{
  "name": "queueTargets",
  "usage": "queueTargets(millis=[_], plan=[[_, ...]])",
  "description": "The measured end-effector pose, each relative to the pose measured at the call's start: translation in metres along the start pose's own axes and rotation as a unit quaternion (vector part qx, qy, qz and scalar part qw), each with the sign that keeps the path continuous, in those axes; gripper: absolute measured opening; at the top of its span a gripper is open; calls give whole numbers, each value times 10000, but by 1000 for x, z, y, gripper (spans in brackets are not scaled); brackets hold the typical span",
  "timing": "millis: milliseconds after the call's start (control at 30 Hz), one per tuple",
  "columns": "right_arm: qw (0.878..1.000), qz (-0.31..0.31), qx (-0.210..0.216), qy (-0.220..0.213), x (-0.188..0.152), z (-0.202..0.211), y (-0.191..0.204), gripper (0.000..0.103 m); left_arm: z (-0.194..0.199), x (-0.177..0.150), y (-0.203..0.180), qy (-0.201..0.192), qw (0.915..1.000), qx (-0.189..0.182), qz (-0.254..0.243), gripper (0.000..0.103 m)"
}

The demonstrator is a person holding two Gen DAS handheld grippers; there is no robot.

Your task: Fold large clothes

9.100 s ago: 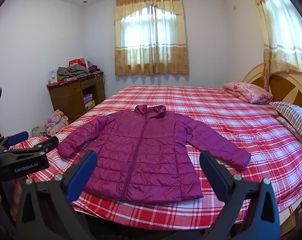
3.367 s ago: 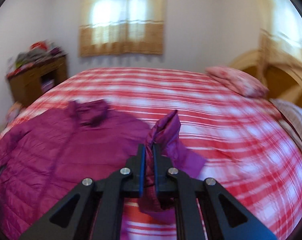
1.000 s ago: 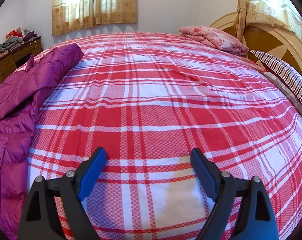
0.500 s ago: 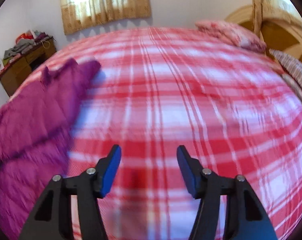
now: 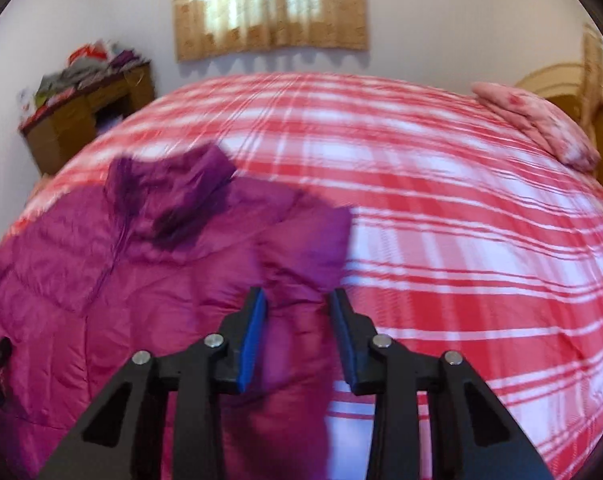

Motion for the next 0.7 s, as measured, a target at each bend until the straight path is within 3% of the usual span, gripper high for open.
queueTargets(millis=[133, 267, 500, 600, 700], plan=[[9997, 202, 46, 133, -21, -15, 5, 38, -10, -9, 9, 114, 9991, -285, 282, 92], [9991, -106, 345, 237, -23, -21, -5, 38, -12, -12, 8, 119, 9993, -226, 267, 92], [9990, -54, 352, 286, -23, -21, -1, 38, -9, -9, 4, 118, 9998, -110, 137, 94], [9995, -102, 281, -59, -11, 7, -13, 39, 25, 1, 22, -278, 9974, -414, 514, 94], [9988, -95, 369, -308, -12, 48, -15, 41, 54, 4, 26, -680, 9953, -520, 459, 94]])
Point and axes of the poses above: each gripper's, at about its wrist camera, not at the fingertips, and z roughly against the way its jaws point, y to its left, x to its top, the point moved 8 cm from there along -z, roughly the way its jaws point
